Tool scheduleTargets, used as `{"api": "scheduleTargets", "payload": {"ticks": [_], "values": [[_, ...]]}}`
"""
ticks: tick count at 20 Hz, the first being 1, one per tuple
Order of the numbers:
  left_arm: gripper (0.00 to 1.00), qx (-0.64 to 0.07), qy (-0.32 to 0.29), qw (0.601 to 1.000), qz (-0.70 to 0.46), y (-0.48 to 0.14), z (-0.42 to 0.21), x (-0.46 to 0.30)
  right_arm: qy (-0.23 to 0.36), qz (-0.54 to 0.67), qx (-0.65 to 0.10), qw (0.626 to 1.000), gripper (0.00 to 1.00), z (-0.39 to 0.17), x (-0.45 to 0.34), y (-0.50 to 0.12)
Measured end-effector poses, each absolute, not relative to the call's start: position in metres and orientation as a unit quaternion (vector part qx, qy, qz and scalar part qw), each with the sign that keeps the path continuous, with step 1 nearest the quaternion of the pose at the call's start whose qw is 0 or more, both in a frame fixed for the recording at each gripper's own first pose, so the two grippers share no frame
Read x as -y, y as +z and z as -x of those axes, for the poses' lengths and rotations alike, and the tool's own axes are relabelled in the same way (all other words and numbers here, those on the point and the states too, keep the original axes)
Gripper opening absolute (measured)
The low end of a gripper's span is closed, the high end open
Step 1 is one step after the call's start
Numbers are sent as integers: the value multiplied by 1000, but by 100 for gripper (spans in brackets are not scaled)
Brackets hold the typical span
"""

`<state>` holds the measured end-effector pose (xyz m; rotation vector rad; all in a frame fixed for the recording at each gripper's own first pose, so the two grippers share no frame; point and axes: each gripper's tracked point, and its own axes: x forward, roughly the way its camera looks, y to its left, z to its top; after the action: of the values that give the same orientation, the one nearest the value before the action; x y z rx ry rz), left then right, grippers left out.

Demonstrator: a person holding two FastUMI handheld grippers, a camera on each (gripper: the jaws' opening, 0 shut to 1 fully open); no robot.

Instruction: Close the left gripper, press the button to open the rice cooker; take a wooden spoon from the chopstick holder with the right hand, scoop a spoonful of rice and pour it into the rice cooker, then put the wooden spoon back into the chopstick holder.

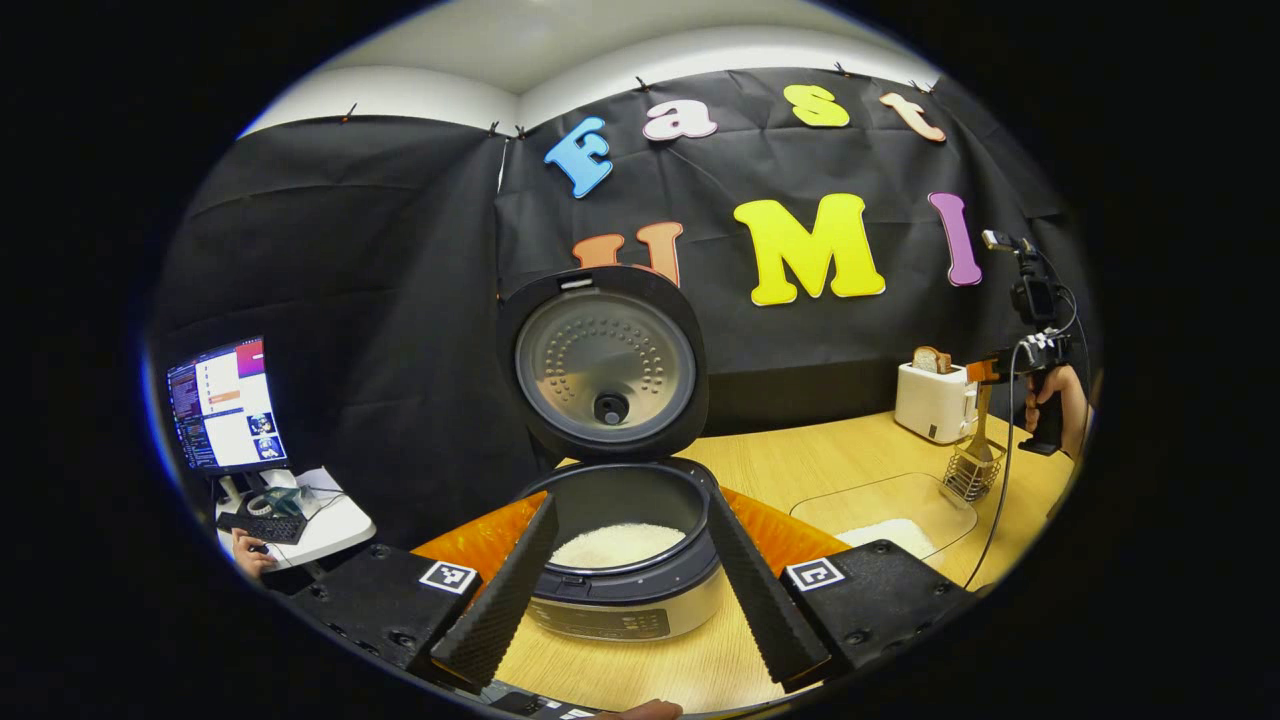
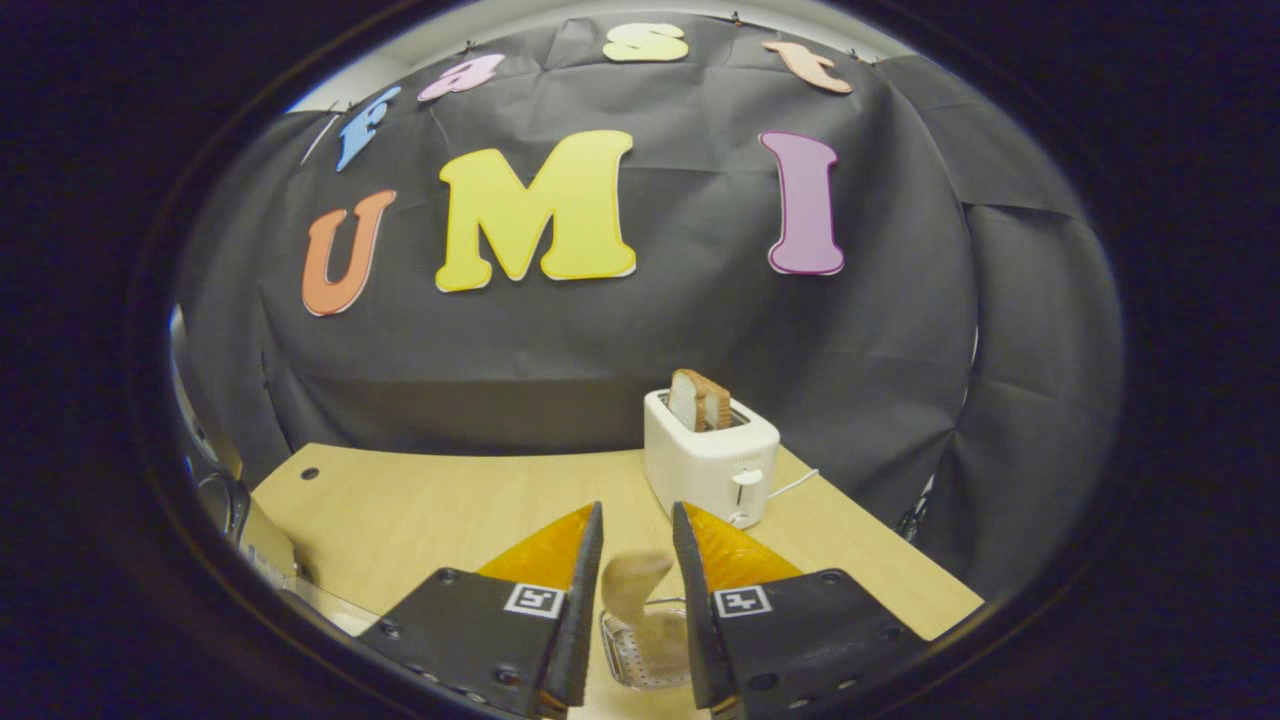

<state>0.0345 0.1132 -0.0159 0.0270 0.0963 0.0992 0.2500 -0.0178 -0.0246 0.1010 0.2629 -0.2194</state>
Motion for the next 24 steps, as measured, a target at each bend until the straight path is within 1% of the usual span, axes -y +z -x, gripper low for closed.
{"api": "scheduleTargets", "payload": {"ticks": [5,8,10,11,13,15,16,17,21,24], "values": [[96,-44,50,998,-14,-14,-35,-112,-112,-54,-120,985,56,-242,20,-18],[96,-43,52,998,-14,-12,-34,-109,-113,-61,-122,984,63,-239,24,-20],[96,-40,57,997,-15,-9,-33,-111,-113,-65,-120,984,65,-236,27,-20],[96,-36,60,997,-19,-6,-32,-112,-111,-67,-120,984,71,-233,28,-19],[96,-26,55,998,-14,-4,-35,-111,-102,-76,-125,984,80,-227,28,-22],[96,-37,63,997,4,-10,-34,-114,-94,-89,-134,983,89,-219,29,-27],[96,-37,64,997,10,-8,-34,-115,-89,-93,-138,982,92,-216,29,-30],[96,-35,68,997,13,-5,-33,-118,-85,-90,-141,982,96,-213,30,-33],[96,-34,72,996,37,7,-36,-127,-61,-58,-143,986,96,-197,30,-40],[96,-25,61,998,25,33,-40,-126,-47,-53,-135,988,96,-181,29,-42]]}}
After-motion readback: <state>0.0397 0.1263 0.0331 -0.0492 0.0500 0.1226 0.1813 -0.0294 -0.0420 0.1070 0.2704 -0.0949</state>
